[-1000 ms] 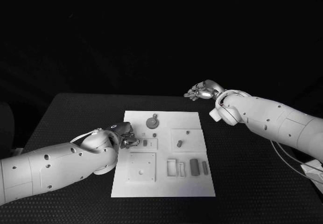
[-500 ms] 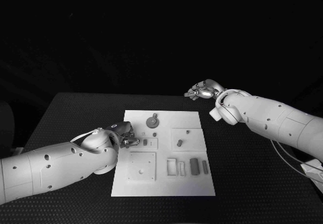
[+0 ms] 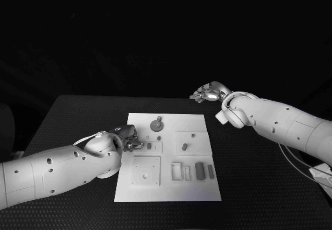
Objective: Assemble the parts on the task board
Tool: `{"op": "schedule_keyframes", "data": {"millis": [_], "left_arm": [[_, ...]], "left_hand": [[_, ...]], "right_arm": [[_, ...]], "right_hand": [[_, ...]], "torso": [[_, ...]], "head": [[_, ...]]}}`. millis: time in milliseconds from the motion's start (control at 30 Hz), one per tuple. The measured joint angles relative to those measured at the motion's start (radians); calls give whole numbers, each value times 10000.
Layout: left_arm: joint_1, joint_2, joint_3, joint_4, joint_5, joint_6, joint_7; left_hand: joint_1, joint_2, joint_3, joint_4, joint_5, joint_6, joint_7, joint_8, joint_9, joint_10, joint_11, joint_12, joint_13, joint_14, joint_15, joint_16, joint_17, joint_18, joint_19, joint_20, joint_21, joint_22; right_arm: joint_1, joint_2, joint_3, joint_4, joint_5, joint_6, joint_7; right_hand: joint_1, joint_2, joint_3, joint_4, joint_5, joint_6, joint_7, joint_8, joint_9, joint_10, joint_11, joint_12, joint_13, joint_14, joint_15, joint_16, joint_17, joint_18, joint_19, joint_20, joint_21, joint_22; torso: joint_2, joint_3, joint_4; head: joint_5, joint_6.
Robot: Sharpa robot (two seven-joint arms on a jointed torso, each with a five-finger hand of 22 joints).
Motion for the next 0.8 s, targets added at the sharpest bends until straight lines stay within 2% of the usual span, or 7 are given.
{"op": "schedule_keyframes", "data": {"millis": [67,200,367,400,433,567,800], "left_arm": [[1,11,1,-12,-4,20,-5],[1,25,0,-42,-9,55,-28],[-6,33,-4,-70,-10,85,-53],[-10,34,-10,-73,-10,99,-60],[-26,35,-31,-86,-9,129,-72],[-36,40,-29,-92,-1,173,-87],[-37,59,-29,-115,13,201,-93]], "left_hand": [[-39,-39,-8,96,-114,14,-14,2,0,7,-7,11,0,0,0,0,-19,13,-4,-4,6,0],[-165,-383,-1,504,-813,154,-155,-9,29,27,-27,57,-1,-35,-36,108,-116,118,-92,-23,76,0],[-365,-733,-14,954,-1160,386,-389,-17,34,-4,4,84,-29,-35,-36,154,-208,223,-93,-24,152,-1],[-413,-782,-31,1011,-1205,537,-540,-16,34,-3,4,84,-35,-54,-55,178,-219,228,-93,-24,153,-1],[-454,-830,-12,1060,-1230,859,-784,-67,-21,-175,-82,121,-43,-71,-71,205,-235,248,-115,-3,153,-1],[-453,-1038,1,1295,-1547,872,-874,-59,31,-246,-122,122,-64,-71,-71,224,-288,252,-164,-21,153,-1],[-472,-1177,7,1512,-1717,865,-867,-56,58,-259,-134,122,-85,-108,-35,271,-345,248,-164,-20,153,6]], "right_arm": [[0,0,0,1,0,1,-1],[0,-5,0,1,1,4,-2],[0,-6,0,1,1,6,-4],[0,-6,0,1,1,7,-4],[0,-7,0,1,1,7,-4],[0,-10,0,2,1,9,-5],[0,-10,0,3,2,13,-7]], "right_hand": [[0,0,0,0,0,0,0,0,0,0,0,0,0,0,0,-16,0,0,0,0,0,0],[0,0,0,0,0,0,0,0,0,0,0,0,1,0,0,-16,0,1,0,0,0,0],[0,0,-29,29,0,0,0,0,1,0,0,0,-8,0,-1,-16,-1,0,0,0,0,9],[0,0,-29,29,0,0,0,0,0,0,0,0,-8,0,0,-16,-1,0,0,0,0,9],[0,0,-29,29,0,0,0,0,0,0,0,0,-8,0,-1,-16,-1,0,0,0,0,8],[0,0,-29,29,0,0,0,0,1,0,0,0,-8,-21,20,-16,-2,0,-37,37,0,8],[-40,-40,1,59,0,0,0,4,1,0,0,0,-20,-35,33,-15,9,1,-37,37,0,18]], "torso": [[0,0,0],[1,1,1],[1,1,0],[1,1,0],[1,1,0],[1,1,2],[1,-1,6]], "head": [[-2,2],[-2,-4],[-3,-3],[-3,0],[-3,1],[-11,0],[-22,-7]]}}
